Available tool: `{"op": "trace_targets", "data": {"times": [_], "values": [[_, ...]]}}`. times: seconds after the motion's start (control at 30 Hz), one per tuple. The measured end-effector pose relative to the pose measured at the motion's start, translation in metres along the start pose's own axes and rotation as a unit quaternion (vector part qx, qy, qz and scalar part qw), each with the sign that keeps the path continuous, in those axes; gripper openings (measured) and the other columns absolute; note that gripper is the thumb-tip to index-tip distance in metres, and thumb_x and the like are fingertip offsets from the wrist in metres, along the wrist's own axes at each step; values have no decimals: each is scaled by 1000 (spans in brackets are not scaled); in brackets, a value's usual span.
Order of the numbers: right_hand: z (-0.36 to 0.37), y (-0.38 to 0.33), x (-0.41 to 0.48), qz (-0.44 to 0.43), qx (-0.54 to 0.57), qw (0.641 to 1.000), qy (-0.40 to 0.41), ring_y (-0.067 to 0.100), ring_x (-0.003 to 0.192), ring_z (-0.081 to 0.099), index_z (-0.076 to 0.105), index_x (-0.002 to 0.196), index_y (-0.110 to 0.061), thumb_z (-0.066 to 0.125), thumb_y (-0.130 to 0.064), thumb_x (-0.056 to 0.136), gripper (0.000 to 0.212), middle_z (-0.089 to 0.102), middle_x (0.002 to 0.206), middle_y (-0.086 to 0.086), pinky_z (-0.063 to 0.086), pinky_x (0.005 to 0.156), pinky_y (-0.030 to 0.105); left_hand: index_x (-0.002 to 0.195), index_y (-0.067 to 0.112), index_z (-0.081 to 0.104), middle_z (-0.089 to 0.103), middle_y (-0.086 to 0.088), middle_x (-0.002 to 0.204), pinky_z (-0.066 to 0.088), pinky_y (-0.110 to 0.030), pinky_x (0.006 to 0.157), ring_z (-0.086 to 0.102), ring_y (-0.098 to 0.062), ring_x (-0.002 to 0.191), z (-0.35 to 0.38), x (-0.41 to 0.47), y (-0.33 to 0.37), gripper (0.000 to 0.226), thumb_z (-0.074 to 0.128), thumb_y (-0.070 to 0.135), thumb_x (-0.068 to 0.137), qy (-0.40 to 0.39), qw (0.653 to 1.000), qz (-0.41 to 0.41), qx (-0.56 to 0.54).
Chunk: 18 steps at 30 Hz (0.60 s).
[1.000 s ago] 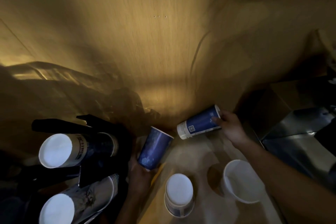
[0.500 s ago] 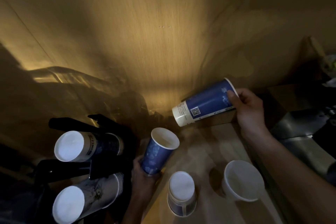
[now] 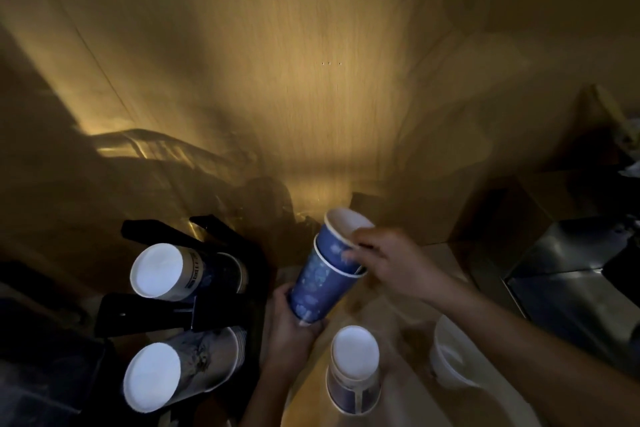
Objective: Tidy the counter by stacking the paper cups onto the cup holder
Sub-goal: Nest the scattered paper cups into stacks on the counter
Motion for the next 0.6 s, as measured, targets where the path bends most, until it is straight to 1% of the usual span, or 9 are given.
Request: {"op": "trace_targets", "data": {"times": [0.1, 0.17, 0.27, 0.33, 0.37, 0.43, 0.47, 0.53, 0.6], "values": [[25, -2, 0, -7, -10, 998, -62, 7, 64, 55, 64, 73, -19, 57, -26, 88, 18, 63, 70, -1, 41, 58, 28, 112, 37, 34, 54, -6, 119, 50, -46, 93, 57, -22, 104, 1, 0, 9, 81, 84, 13, 54, 1, 1000, -1, -1], [32, -7, -1, -21, -32, 996, -84, 10, 69, 57, 64, 80, -17, 55, -29, 88, 17, 65, 78, 4, 43, 61, 29, 114, 38, 34, 54, -6, 121, 50, -50, 94, 58, -24, 106, 0, 1, 10, 84, 85, 15, 52, -2, 1000, -8, -15], [39, -8, -4, -45, -145, 982, -108, 11, 81, 57, 60, 90, -18, 57, -28, 87, 11, 66, 91, 5, 41, 67, 27, 114, 41, 35, 55, -4, 122, 50, -52, 94, 58, -23, 108, 3, 2, 12, 85, 85, 18, 50, -16, 999, -16, -26], [39, -4, -5, -42, -188, 976, -104, 14, 90, 57, 59, 97, -17, 59, -25, 86, 13, 65, 99, 6, 37, 72, 26, 115, 43, 34, 54, 2, 120, 50, -47, 95, 57, -20, 109, 5, 3, 16, 85, 86, 20, 51, -12, 1000, -9, -5], [37, -2, -5, -39, -193, 976, -96, 15, 93, 57, 58, 98, -18, 59, -24, 86, 13, 65, 101, 6, 36, 73, 25, 117, 41, 34, 51, 7, 118, 47, -41, 95, 54, -18, 110, 4, 4, 19, 85, 85, 22, 53, 1, 1000, 3, 22], [28, 3, -3, -36, -214, 974, -71, 17, 98, 58, 58, 100, -20, 59, -24, 85, 15, 66, 104, 5, 37, 76, 26, 125, 34, 36, 43, 10, 114, 37, -32, 92, 46, -18, 113, 1, 4, 25, 82, 83, 28, 58, 36, 996, 17, 78], [23, 8, -2, -36, -236, 969, -60, 20, 101, 58, 58, 103, -20, 60, -23, 85, 19, 65, 108, 6, 41, 78, 27, 127, 29, 37, 44, 5, 117, 35, -32, 93, 45, -20, 115, -1, 5, 23, 80, 82, 30, 61, 46, 995, 4, 88], [17, 19, 0, -37, -295, 954, -51, 26, 106, 57, 54, 114, -17, 61, -19, 82, 32, 63, 115, 10, 47, 86, 34, 129, 18, 39, 49, -11, 131, 37, -36, 99, 47, -27, 118, -3, 6, 10, 72, 78, 22, 69, 46, 996, -46, 66], [15, 35, -2, -24, -328, 942, -62, 29, 108, 56, 51, 120, -16, 62, -17, 81, 41, 61, 119, 12, 47, 89, 36, 119, 14, 45, 53, -17, 127, 40, -35, 98, 52, -26, 108, -1, 4, 1, 50, 72, 14, 77, 25, 996, -84, 24]]}}
Point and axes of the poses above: each hand's wrist, its own x-axis towards the middle knuckle, its own z-axis out of the palm, y = z × x, the point moved 10 cm from there along x, towards the middle knuckle
